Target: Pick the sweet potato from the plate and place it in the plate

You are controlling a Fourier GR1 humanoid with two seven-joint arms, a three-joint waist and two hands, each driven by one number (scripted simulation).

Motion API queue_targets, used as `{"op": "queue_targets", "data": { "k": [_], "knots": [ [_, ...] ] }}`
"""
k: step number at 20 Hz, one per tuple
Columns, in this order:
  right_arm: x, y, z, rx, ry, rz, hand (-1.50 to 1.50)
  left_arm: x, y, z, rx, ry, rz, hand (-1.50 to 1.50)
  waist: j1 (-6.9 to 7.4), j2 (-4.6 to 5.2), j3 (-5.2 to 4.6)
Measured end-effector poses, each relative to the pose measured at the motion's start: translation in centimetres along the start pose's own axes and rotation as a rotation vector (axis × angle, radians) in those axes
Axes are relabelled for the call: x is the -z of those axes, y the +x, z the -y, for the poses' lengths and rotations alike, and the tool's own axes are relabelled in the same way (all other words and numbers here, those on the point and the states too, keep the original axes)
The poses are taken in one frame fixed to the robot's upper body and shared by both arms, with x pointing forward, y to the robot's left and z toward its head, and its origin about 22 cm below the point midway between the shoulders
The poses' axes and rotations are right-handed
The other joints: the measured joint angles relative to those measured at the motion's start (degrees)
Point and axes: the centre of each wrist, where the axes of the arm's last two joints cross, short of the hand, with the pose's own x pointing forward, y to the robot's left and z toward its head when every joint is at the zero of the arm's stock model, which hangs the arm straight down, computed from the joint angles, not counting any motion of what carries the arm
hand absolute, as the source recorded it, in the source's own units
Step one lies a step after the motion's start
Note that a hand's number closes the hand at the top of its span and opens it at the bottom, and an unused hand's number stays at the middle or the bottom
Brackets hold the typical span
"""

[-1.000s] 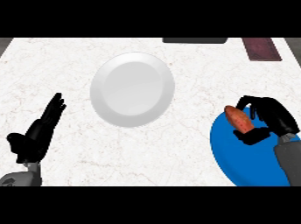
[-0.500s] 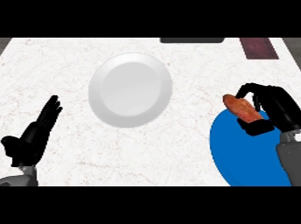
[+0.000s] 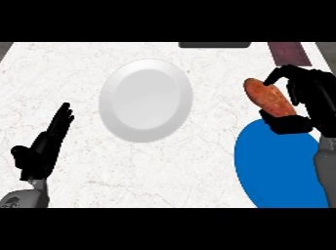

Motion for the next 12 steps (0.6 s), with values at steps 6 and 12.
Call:
{"op": "queue_targets", "data": {
  "k": [6, 12],
  "knots": [
    [2.1, 4.2, -0.3, 0.049, -0.009, 0.039, 1.5, -0.4, 0.1, -0.1, 0.003, -0.007, -0.001, 0.0, 0.24, 0.05, 0.01],
    [5.3, 8.3, -2.5, 0.07, 0.038, 0.07, 1.5, -0.1, -0.5, 0.3, -0.004, -0.015, -0.003, 0.0, 0.52, 0.14, 0.0]
  ]
}}
